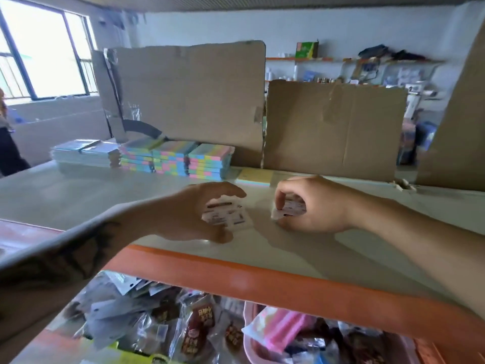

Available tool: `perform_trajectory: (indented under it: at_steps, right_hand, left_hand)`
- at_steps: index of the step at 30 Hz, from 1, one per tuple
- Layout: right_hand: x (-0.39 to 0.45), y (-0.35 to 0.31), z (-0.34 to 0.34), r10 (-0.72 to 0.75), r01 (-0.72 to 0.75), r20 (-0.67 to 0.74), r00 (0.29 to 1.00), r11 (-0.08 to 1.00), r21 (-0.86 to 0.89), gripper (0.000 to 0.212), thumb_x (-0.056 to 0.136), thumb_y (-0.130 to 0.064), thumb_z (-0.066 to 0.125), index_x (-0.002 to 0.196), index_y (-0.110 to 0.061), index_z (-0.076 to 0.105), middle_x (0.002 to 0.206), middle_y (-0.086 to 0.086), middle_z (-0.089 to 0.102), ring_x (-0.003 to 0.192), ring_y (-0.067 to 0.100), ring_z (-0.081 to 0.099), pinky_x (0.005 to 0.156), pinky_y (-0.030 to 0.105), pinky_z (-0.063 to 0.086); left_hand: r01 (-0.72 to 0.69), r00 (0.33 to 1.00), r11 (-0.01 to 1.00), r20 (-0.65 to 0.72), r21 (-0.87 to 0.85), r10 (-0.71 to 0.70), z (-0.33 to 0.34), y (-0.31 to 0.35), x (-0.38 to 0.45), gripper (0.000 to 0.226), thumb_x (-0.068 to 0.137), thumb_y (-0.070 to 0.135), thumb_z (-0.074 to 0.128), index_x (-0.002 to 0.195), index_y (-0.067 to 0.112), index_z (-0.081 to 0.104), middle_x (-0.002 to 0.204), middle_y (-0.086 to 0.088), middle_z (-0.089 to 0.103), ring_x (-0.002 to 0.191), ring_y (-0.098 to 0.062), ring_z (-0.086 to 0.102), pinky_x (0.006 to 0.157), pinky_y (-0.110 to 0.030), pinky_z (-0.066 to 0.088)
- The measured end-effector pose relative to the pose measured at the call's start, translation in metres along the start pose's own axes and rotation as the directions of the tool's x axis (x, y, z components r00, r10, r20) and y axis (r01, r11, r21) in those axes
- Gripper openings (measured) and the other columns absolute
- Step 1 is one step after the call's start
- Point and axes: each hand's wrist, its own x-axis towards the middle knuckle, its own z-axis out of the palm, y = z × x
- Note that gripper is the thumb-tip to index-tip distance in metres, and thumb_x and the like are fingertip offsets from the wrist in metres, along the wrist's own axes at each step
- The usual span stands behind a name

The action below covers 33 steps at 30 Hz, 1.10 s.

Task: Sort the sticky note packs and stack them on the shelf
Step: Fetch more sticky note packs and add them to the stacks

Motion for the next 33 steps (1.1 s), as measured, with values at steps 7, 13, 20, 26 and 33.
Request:
perform_trajectory:
  at_steps: [7,13,20,26,33]
  right_hand:
    - [0.028,-0.043,-0.001,-0.119,0.122,-0.039,0.992,0.99,0.069,0.037,0.077,-0.047,0.083,0.107,-0.033,0.066,0.11,-0.016,0.064,0.102,-0.001,0.058,0.089,0.023,0.045]
    - [0.027,-0.047,0.025,-0.172,0.218,-0.234,0.957,0.958,0.187,0.03,0.086,-0.038,0.079,0.112,-0.034,0.065,0.101,-0.015,0.07,0.091,0.002,0.066,0.077,0.021,0.048]
    - [0.03,-0.049,0.029,0.01,0.149,-0.272,0.962,0.817,0.557,0.021,0.091,-0.015,0.076,0.096,-0.027,0.059,0.068,-0.001,0.062,0.058,0.017,0.055,0.056,0.033,0.043]
    - [0.025,-0.057,0.025,0.015,0.182,-0.234,0.972,0.582,0.793,0.027,0.075,-0.007,0.069,0.098,-0.02,0.071,0.084,0.009,0.073,0.078,0.025,0.072,0.069,0.039,0.057]
    - [0.026,-0.052,0.028,0.03,0.131,-0.185,0.982,0.594,0.794,0.044,0.076,-0.027,0.08,0.117,-0.027,0.067,0.103,-0.01,0.076,0.094,0.016,0.071,0.079,0.031,0.058]
  left_hand:
    - [-0.035,0.994,0.999,-0.103,0.029,0.037,-0.004,-0.033,-0.01,0.056,0.06,0.061,0.069,0.114,0.052,0.057,0.108,0.024,0.06,0.103,-0.002,0.055,0.093,-0.04,0.049]
    - [-0.13,0.979,0.873,-0.203,-0.47,0.037,-0.004,-0.033,-0.004,0.044,0.072,0.06,0.056,0.09,0.023,0.072,0.093,-0.007,0.068,0.094,-0.028,0.062,0.088,-0.049,0.046]
    - [-0.184,0.972,0.826,-0.224,-0.533,0.073,0.003,-0.029,-0.009,0.045,0.087,0.055,0.068,0.085,0.01,0.067,0.075,-0.013,0.059,0.072,-0.01,0.055,0.068,-0.029,0.042]
    - [-0.195,0.968,0.65,-0.251,-0.735,0.006,-0.002,-0.034,-0.009,0.046,0.077,0.018,0.08,0.115,-0.003,0.067,0.104,-0.029,0.07,0.089,-0.026,0.064,0.076,-0.03,0.052]
    - [-0.225,0.947,0.675,-0.32,-0.702,-0.017,0.0,-0.023,-0.003,0.028,0.089,0.034,0.067,0.098,0.008,0.073,0.089,-0.019,0.065,0.081,-0.021,0.061,0.077,-0.041,0.053]
